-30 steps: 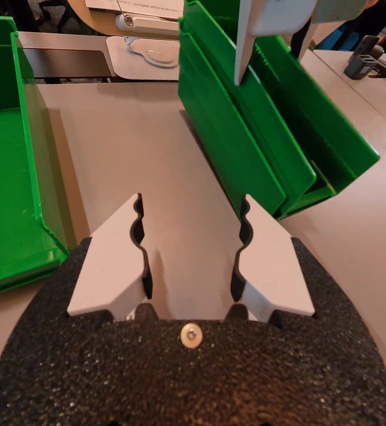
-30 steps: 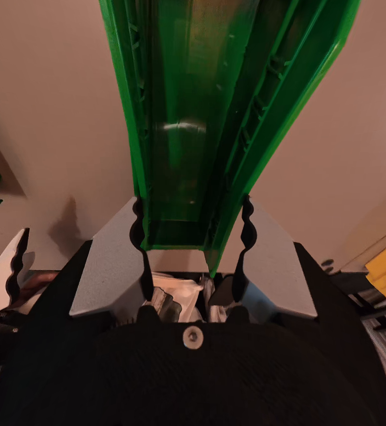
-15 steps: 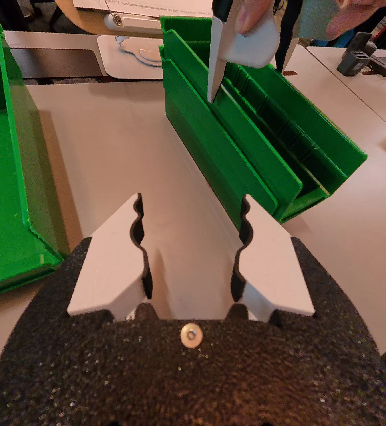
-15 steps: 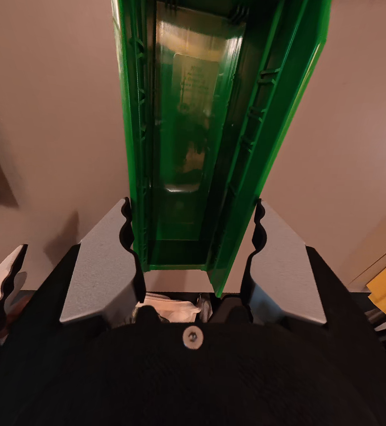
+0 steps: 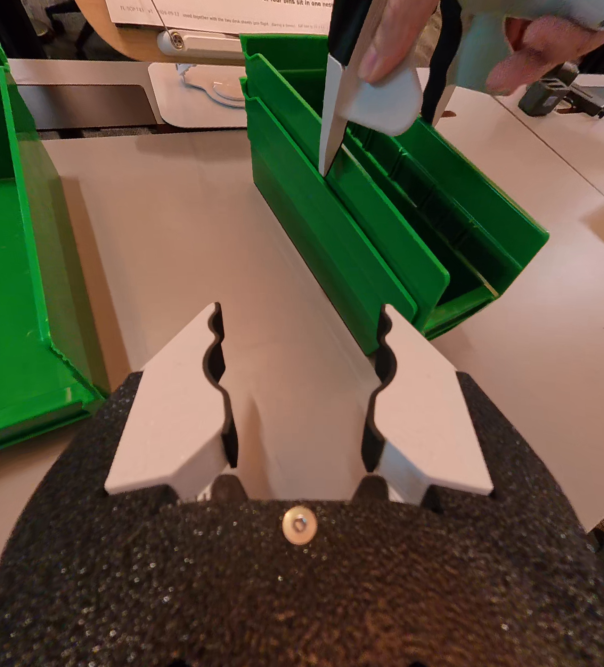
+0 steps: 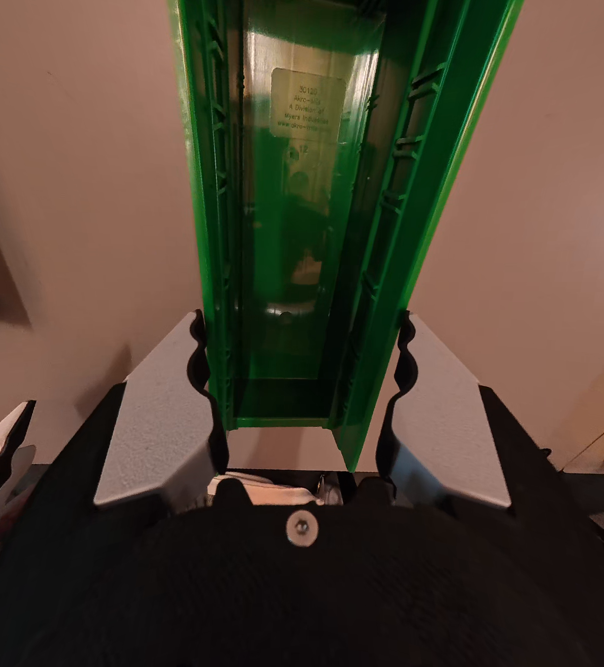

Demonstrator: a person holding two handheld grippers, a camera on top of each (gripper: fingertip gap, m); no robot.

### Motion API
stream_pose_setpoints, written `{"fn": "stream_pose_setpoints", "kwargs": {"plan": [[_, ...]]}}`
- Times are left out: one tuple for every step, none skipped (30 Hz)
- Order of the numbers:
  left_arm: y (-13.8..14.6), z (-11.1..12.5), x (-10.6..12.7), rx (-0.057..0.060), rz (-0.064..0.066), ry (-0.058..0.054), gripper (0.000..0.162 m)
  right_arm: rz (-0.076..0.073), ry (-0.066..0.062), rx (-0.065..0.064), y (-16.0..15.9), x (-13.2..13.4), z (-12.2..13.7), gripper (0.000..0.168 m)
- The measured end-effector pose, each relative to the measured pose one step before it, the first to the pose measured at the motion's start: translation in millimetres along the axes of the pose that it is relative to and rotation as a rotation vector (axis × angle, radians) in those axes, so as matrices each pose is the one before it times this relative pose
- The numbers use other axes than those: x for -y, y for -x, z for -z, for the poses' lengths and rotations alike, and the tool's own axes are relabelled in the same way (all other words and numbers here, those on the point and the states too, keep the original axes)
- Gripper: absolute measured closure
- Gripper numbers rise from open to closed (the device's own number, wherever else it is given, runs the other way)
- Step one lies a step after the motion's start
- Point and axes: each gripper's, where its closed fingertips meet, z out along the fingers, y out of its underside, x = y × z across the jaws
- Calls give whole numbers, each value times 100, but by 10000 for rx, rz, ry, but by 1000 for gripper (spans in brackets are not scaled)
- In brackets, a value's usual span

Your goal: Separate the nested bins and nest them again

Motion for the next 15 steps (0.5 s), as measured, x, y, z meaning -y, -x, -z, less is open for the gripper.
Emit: {"fn": "stream_pose_setpoints", "kwargs": {"plan": [[44,68,-102,16,-23,29,78,-9,17,-10,-51,-7,68,67],[85,86,-53,31,-12,-3,78,-43,82,-8,-80,-63,49,70],[84,102,-30,20,5,-19,78,-50,96,-14,-105,-27,68,74],[83,97,-39,3,3,-14,78,-92,78,-6,-123,-29,39,77],[159,68,-57,33,-1,5,79,-84,69,29,-80,-15,53,80],[189,47,-78,44,1,18,79,-103,54,96,-32,1,79,82],[163,46,-54,22,13,20,79,-74,-18,114,-8,88,153,83],[134,50,-13,11,32,0,79,0,-1,62,-25,50,194,84],[86,45,42,5,38,-24,79,91,109,-27,-96,-155,188,85],[43,47,77,-2,35,-19,79,153,180,-121,-157,-290,177,86],[-51,45,103,-20,17,-25,79,138,163,-172,-191,-264,199,87],[-111,36,141,-24,-6,-38,79,96,137,-155,-187,-205,269,88],[-123,21,133,-9,-24,-32,79,11,9,-110,-196,9,380,88],[-147,37,97,-10,-39,-24,79,-40,-108,-69,-191,190,471,89],[-151,21,80,-12,-48,-22,79,-58,-97,-16,-175,178,498,89]]}}
